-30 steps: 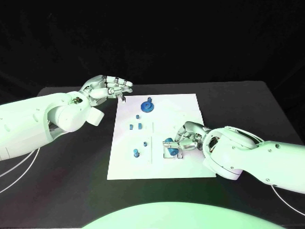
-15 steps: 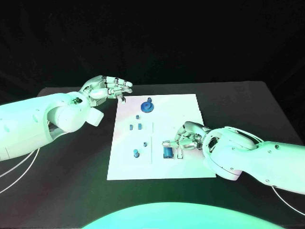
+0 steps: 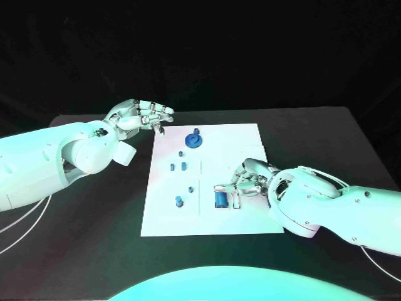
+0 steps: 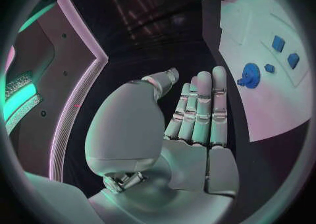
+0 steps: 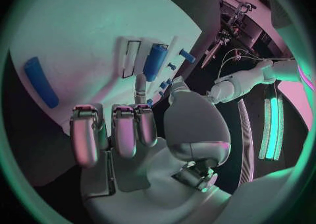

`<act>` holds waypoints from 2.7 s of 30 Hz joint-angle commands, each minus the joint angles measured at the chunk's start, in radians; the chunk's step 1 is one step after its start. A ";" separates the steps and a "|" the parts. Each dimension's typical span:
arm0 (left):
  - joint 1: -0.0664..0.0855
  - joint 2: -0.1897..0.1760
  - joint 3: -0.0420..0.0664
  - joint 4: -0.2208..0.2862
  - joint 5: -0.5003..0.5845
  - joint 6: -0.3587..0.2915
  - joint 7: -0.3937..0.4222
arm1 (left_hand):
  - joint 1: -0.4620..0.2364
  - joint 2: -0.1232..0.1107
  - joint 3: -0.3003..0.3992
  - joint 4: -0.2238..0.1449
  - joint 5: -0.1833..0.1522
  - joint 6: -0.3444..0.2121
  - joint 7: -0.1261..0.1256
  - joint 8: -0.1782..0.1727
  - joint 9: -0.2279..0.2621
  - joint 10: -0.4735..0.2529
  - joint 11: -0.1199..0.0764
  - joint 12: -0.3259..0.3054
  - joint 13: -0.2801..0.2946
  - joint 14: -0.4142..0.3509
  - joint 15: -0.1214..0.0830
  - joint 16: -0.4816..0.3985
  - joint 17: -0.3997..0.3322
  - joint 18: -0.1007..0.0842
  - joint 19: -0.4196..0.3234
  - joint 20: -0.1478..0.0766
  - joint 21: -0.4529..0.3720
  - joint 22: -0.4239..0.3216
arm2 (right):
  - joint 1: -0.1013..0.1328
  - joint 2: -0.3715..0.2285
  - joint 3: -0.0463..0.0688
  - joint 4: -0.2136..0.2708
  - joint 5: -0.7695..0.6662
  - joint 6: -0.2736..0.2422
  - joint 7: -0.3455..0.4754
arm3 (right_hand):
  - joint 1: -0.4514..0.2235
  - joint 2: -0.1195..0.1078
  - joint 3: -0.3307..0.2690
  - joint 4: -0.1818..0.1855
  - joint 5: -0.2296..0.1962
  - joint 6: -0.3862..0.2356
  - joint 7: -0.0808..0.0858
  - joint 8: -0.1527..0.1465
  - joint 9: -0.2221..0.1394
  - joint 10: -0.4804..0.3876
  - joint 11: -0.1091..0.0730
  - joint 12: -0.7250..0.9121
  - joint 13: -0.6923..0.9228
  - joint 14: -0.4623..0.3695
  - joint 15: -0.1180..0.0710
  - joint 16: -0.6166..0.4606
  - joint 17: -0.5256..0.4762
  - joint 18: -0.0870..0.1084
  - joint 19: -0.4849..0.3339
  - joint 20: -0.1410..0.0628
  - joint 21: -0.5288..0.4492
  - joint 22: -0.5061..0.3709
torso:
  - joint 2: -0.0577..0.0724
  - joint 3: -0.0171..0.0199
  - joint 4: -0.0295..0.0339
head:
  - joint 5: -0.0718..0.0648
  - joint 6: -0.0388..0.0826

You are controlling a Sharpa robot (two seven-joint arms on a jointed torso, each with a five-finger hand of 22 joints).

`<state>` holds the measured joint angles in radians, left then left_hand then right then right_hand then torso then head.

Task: Assemble the parts on the task board

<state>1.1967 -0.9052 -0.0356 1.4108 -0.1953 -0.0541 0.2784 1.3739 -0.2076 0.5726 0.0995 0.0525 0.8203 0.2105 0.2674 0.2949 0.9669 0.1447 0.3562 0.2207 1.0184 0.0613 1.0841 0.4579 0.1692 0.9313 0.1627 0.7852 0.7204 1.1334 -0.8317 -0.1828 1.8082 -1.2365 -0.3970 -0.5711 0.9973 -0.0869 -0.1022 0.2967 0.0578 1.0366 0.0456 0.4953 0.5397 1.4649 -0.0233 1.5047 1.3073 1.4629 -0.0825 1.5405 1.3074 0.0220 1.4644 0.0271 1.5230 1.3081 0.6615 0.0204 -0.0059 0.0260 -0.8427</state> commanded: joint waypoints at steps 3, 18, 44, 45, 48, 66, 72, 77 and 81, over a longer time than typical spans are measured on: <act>0.000 0.000 0.001 0.003 0.006 0.012 0.004 | -0.006 0.001 0.000 0.004 0.001 -0.007 0.007 0.001 -0.001 -0.008 0.001 0.004 -0.001 0.001 0.008 -0.004 0.002 0.015 0.004 0.000 -0.004 -0.002 | -0.002 -0.019 0.000 0.015 -0.019 -0.010 0.062 | 0.100 0.000 0.029 -0.004 0.026 -0.014 0.002 0.008 0.000 0.065 -0.001 -0.005 0.208 0.088 -0.003 -0.006 0.165 -0.011 0.090 -0.004 -0.002 0.243 | 0.000 0.0003 -0.0004 | 0.002 0.001; 0.000 -0.006 0.001 0.010 0.006 0.002 0.016 | -0.005 0.001 0.000 0.005 0.001 -0.008 0.007 0.001 -0.002 -0.008 0.001 0.004 -0.002 0.000 0.008 -0.004 0.002 0.015 0.005 0.001 -0.006 -0.003 | 0.030 -0.216 0.001 0.077 0.019 -0.075 0.207 | 0.294 0.004 0.060 -0.007 0.098 -0.058 0.021 -0.028 -0.027 0.057 0.015 -0.017 0.203 0.085 0.009 -0.013 0.154 -0.007 0.085 0.006 -0.022 0.237 | -0.002 0.0006 -0.0042 | -0.012 0.012; -0.004 -0.012 0.001 0.020 0.008 0.003 0.021 | -0.005 0.000 -0.001 0.005 0.001 -0.008 0.007 0.001 -0.002 -0.009 0.001 0.005 -0.002 0.000 0.008 -0.004 0.002 0.015 0.005 0.001 -0.007 -0.004 | -0.044 -0.307 -0.004 0.060 -0.154 0.015 0.080 | 0.293 -0.008 0.044 -0.004 0.099 -0.035 0.020 -0.033 -0.036 0.058 0.016 -0.018 0.204 0.086 0.011 -0.011 0.159 -0.011 0.090 0.010 -0.006 0.244 | 0.001 -0.0007 0.0004 | -0.040 0.015; -0.005 -0.012 0.001 0.020 0.008 0.004 0.021 | -0.005 0.000 -0.001 0.005 0.001 -0.008 0.007 0.001 -0.002 -0.009 0.001 0.005 -0.002 0.000 0.008 -0.004 0.002 0.015 0.005 0.001 -0.007 -0.004 | -0.047 -0.304 -0.004 0.060 -0.156 0.015 0.079 | 0.293 -0.008 0.044 -0.004 0.099 -0.035 0.020 -0.033 -0.036 0.058 0.016 -0.018 0.204 0.086 0.011 -0.011 0.159 -0.011 0.090 0.010 -0.006 0.244 | 0.001 -0.0007 0.0004 | -0.040 0.015; -0.005 -0.012 0.001 0.020 0.008 0.004 0.021 | -0.005 0.000 -0.001 0.005 0.001 -0.008 0.007 0.001 -0.002 -0.009 0.001 0.005 -0.002 0.000 0.008 -0.004 0.002 0.015 0.005 0.001 -0.007 -0.004 | -0.053 -0.296 -0.004 0.058 -0.163 0.016 0.076 | 0.292 -0.009 0.043 -0.004 0.098 -0.035 0.020 -0.033 -0.036 0.058 0.016 -0.018 0.204 0.086 0.011 -0.011 0.159 -0.011 0.090 0.010 -0.006 0.243 | 0.000 -0.0006 -0.0003 | -0.038 0.014; -0.005 -0.015 0.001 0.021 0.008 0.007 0.016 | -0.004 0.000 -0.001 0.007 0.001 -0.008 0.007 0.002 -0.003 -0.009 0.000 0.007 -0.002 0.000 0.008 -0.004 0.002 0.015 0.007 0.001 -0.009 -0.006 | -0.073 -0.257 -0.006 0.036 -0.252 0.093 0.030 | 0.374 -0.033 0.077 -0.005 0.035 -0.021 0.016 -0.045 -0.049 0.059 0.011 -0.019 0.205 0.087 0.007 -0.011 0.161 -0.011 0.091 0.005 -0.003 0.245 | 0.000 -0.0006 -0.0002 | -0.034 0.009; -0.005 -0.017 0.001 0.021 0.008 0.008 0.015 | -0.004 0.000 -0.001 0.007 0.001 -0.008 0.007 0.002 -0.003 -0.009 0.000 0.007 -0.002 0.000 0.008 -0.004 0.002 0.015 0.007 0.001 -0.009 -0.006 | -0.089 -0.239 -0.007 0.029 -0.295 0.100 0.012 | 0.420 -0.051 0.112 -0.008 0.053 -0.016 0.015 -0.052 -0.056 0.059 0.010 -0.019 0.205 0.086 0.006 -0.012 0.161 -0.012 0.092 0.005 -0.001 0.246 | 0.001 0.0006 0.0007 | -0.032 0.008; -0.005 -0.018 0.001 0.022 0.008 0.008 0.014 | -0.004 0.000 -0.001 0.007 0.001 -0.008 0.007 0.002 -0.003 -0.009 0.000 0.007 -0.002 0.000 0.008 -0.004 0.002 0.015 0.007 0.001 -0.009 -0.006 | -0.093 -0.231 -0.007 0.027 -0.311 0.090 0.001 | 0.482 -0.043 0.169 -0.011 0.137 -0.007 0.011 -0.063 -0.067 0.059 0.006 -0.020 0.206 0.086 0.003 -0.013 0.160 -0.012 0.092 0.002 0.000 0.247 | 0.000 -0.0004 0.0002 | -0.031 0.008; -0.005 -0.018 0.001 0.022 0.008 0.007 0.014 | -0.004 0.000 -0.001 0.007 0.001 -0.008 0.007 0.002 -0.003 -0.009 0.000 0.007 -0.002 0.000 0.008 -0.004 0.002 0.015 0.007 0.001 -0.009 -0.006 | -0.095 -0.229 -0.007 0.029 -0.313 0.064 -0.003 | 0.484 -0.047 0.241 -0.007 0.211 0.003 0.007 -0.072 -0.077 0.060 0.003 -0.018 0.208 0.087 0.000 -0.012 0.163 -0.013 0.094 -0.001 0.003 0.249 | 0.000 -0.0010 0.0001 | -0.031 0.007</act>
<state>1.1918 -0.9238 -0.0356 1.4299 -0.1935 -0.0555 0.2842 1.3739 -0.2077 0.5723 0.0996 0.0525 0.8203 0.2105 0.2674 0.2933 0.9666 0.1450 0.3584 0.2201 1.0184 0.0613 1.0841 0.4588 0.1693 0.9312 0.1627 0.7793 0.7150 1.0529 -1.0598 -0.1771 1.8518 -1.5248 -0.3721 -0.5286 1.4680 -0.1440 0.0992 0.3231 0.2611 1.0343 0.0554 0.4243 0.5615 1.4677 -0.0134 1.4868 1.3076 1.4666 -0.0788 1.5305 1.3075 0.0221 1.4680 0.0308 1.5200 1.3081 0.6618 0.0201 -0.0057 -0.0051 -0.8351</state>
